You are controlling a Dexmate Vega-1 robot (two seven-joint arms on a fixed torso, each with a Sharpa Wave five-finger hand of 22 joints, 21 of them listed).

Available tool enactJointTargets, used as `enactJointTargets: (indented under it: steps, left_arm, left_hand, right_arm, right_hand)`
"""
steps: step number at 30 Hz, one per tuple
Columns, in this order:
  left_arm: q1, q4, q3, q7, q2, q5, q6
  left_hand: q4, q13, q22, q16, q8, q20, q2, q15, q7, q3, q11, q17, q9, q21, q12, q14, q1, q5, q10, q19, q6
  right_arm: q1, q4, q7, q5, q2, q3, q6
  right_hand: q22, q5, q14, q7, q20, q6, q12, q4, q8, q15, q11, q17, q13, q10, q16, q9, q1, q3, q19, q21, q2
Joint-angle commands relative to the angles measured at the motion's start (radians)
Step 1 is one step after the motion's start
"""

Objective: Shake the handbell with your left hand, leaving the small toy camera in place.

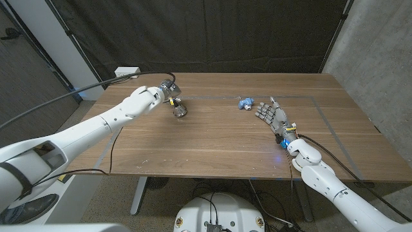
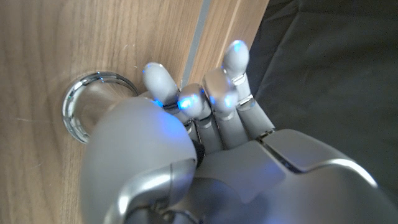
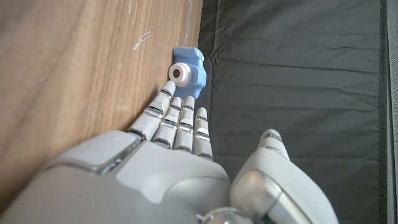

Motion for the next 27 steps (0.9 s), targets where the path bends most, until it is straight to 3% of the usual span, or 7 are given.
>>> enactJointTargets:
  steps: [1, 3, 6, 9, 12, 18, 27]
  left_arm:
    - [-0.012, -0.053, 0.046, -0.017, 0.048, 0.174, -0.038]
    - [-0.014, -0.065, 0.048, -0.026, 0.055, 0.199, -0.057]
    - [-0.012, -0.081, 0.044, -0.036, 0.061, 0.225, -0.075]
    - [-0.007, -0.094, 0.035, -0.033, 0.066, 0.240, -0.085]
    - [-0.003, -0.104, 0.026, -0.041, 0.067, 0.248, -0.099]
    - [-0.006, -0.121, 0.018, -0.062, 0.072, 0.270, -0.139]
    - [-0.011, -0.140, 0.010, -0.043, 0.074, 0.315, -0.175]
  left_hand:
    - [0.003, -0.074, -0.086, -0.184, -0.159, -0.004, -0.050, -0.001, -0.044, 0.001, -0.089, -0.173, -0.002, -0.032, -0.117, -0.099, -0.107, -0.088, -0.185, -0.172, -0.091]
    - [0.007, -0.137, -0.122, -0.274, -0.257, 0.022, -0.066, 0.032, -0.072, -0.011, -0.109, -0.253, -0.003, -0.053, -0.191, -0.158, -0.159, -0.076, -0.236, -0.268, -0.161]
    - [0.004, -0.207, -0.191, -0.404, -0.369, 0.059, -0.082, -0.006, -0.089, -0.013, -0.117, -0.347, 0.001, -0.101, -0.289, -0.275, -0.205, -0.053, -0.297, -0.386, -0.219]
    - [-0.003, -0.241, -0.277, -0.520, -0.476, 0.085, -0.096, -0.003, -0.111, -0.010, -0.130, -0.409, 0.006, -0.162, -0.391, -0.406, -0.232, -0.023, -0.390, -0.473, -0.310]
    - [-0.018, -0.257, -0.370, -0.648, -0.595, 0.109, -0.112, 0.013, -0.171, -0.022, -0.125, -0.473, 0.011, -0.238, -0.521, -0.566, -0.249, 0.018, -0.557, -0.580, -0.446]
    - [-0.028, -0.269, -0.397, -0.760, -0.731, 0.141, -0.111, 0.037, -0.208, -0.071, -0.117, -0.532, 0.019, -0.341, -0.667, -0.755, -0.281, 0.066, -0.743, -0.707, -0.665]
    - [-0.035, -0.271, -0.398, -0.817, -0.830, 0.173, -0.108, 0.051, -0.191, -0.122, -0.105, -0.564, 0.025, -0.435, -0.781, -0.904, -0.304, 0.109, -0.874, -0.803, -0.848]
  right_arm:
    - [-0.002, -0.003, 0.006, 0.001, -0.001, -0.002, 0.002]
    - [-0.002, -0.001, 0.008, 0.002, 0.000, -0.003, 0.003]
    - [-0.001, 0.001, 0.011, 0.003, 0.002, -0.003, 0.006]
    - [0.002, 0.007, 0.015, 0.003, 0.004, -0.004, 0.008]
    - [0.005, 0.012, 0.019, 0.004, 0.006, -0.006, 0.010]
    - [0.009, 0.015, 0.021, 0.003, 0.008, -0.007, 0.009]
    - [0.002, 0.009, 0.012, 0.002, 0.008, -0.004, 0.014]
  right_hand:
    - [0.002, 0.000, 0.013, -0.002, 0.001, 0.006, -0.002, -0.004, -0.002, 0.002, -0.007, 0.002, 0.002, 0.003, 0.002, 0.002, -0.006, -0.003, 0.008, -0.002, -0.002]
    - [0.002, 0.000, 0.013, -0.002, 0.001, 0.006, -0.002, -0.004, -0.002, 0.002, -0.007, 0.002, 0.002, 0.002, 0.002, 0.002, -0.006, -0.003, 0.008, -0.002, -0.001]
    - [0.002, 0.000, 0.013, -0.002, 0.001, 0.006, -0.002, -0.004, -0.002, 0.001, -0.006, 0.002, 0.002, 0.002, 0.002, 0.002, -0.006, -0.003, 0.008, -0.002, -0.001]
    - [0.002, 0.000, 0.013, -0.003, 0.002, 0.006, -0.002, -0.004, -0.002, 0.001, -0.008, 0.002, 0.002, 0.002, 0.002, 0.002, -0.006, -0.004, 0.008, -0.002, -0.001]
    - [0.002, 0.000, 0.013, -0.003, 0.001, 0.006, -0.002, -0.004, -0.002, 0.001, -0.007, 0.002, 0.002, 0.003, 0.001, 0.002, -0.006, -0.004, 0.008, -0.002, -0.001]
    - [0.002, 0.000, 0.013, -0.002, 0.001, 0.005, -0.002, -0.004, -0.002, 0.001, -0.007, 0.002, 0.002, 0.003, 0.001, 0.002, -0.006, -0.004, 0.008, -0.002, -0.001]
    - [0.002, 0.000, 0.014, -0.002, 0.001, 0.005, -0.002, -0.005, -0.002, 0.003, -0.005, 0.002, 0.002, 0.003, 0.001, 0.002, -0.006, -0.004, 0.009, -0.002, -0.001]
